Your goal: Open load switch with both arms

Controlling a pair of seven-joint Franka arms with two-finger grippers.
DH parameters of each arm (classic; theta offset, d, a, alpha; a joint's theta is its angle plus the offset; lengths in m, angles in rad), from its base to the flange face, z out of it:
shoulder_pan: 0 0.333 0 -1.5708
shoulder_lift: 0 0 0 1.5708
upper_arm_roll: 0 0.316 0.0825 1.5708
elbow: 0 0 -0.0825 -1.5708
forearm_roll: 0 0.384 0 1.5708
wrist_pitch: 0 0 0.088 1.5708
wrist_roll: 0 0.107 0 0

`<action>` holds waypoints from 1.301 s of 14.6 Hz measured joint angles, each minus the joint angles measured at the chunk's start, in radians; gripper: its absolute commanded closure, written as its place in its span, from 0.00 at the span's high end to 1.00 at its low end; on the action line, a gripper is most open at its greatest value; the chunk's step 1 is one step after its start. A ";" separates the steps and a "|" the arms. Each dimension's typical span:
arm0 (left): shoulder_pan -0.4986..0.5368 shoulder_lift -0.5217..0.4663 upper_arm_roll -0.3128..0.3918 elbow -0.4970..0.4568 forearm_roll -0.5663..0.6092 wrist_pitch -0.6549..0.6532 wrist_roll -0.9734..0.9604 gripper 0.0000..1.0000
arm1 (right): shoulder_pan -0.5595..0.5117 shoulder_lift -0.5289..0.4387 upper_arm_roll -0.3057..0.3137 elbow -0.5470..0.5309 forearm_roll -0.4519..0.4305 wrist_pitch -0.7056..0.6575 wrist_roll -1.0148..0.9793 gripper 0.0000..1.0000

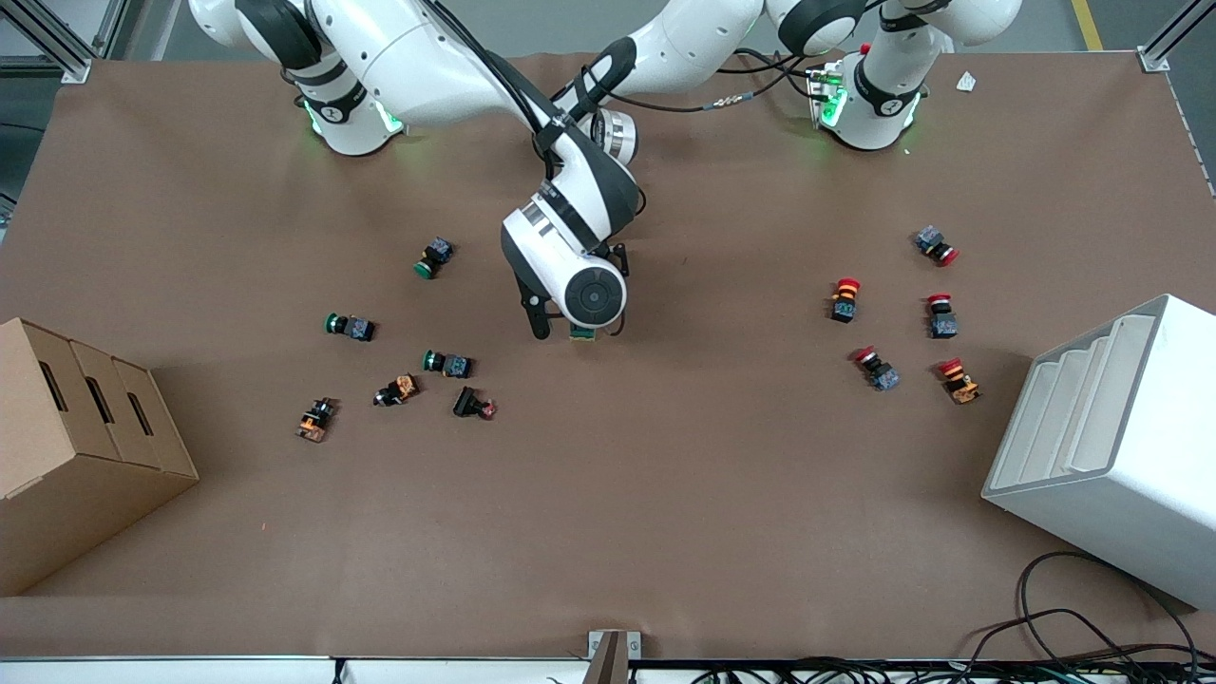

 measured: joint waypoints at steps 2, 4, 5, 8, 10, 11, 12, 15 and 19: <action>0.000 0.001 0.000 0.000 0.000 0.000 0.000 1.00 | 0.002 0.001 0.004 -0.005 0.000 -0.016 -0.013 1.00; 0.000 0.001 0.000 0.000 0.000 0.001 0.000 1.00 | 0.008 0.001 0.005 -0.013 0.000 -0.021 -0.019 1.00; 0.000 0.001 0.000 0.001 0.000 0.001 0.000 1.00 | 0.011 0.001 0.005 -0.019 0.000 -0.021 -0.021 1.00; 0.000 0.002 0.000 0.001 0.000 0.003 -0.001 1.00 | 0.016 0.003 0.005 -0.033 -0.001 -0.021 -0.025 1.00; 0.000 0.002 0.000 0.001 0.000 0.004 -0.001 1.00 | 0.018 0.003 0.005 -0.047 -0.003 -0.021 -0.027 1.00; 0.000 0.002 0.000 0.001 0.000 0.004 -0.001 1.00 | 0.019 0.003 0.005 -0.054 -0.004 -0.021 -0.028 1.00; 0.000 0.003 0.000 0.001 0.000 0.004 -0.001 1.00 | 0.021 0.003 0.005 -0.059 -0.004 -0.021 -0.029 1.00; -0.001 0.003 0.000 0.001 0.000 0.004 -0.001 0.99 | 0.024 0.003 0.005 -0.067 -0.007 -0.020 -0.029 1.00; -0.001 0.003 0.000 0.001 0.000 0.004 0.001 0.99 | 0.028 0.003 0.005 -0.069 -0.014 -0.018 -0.029 1.00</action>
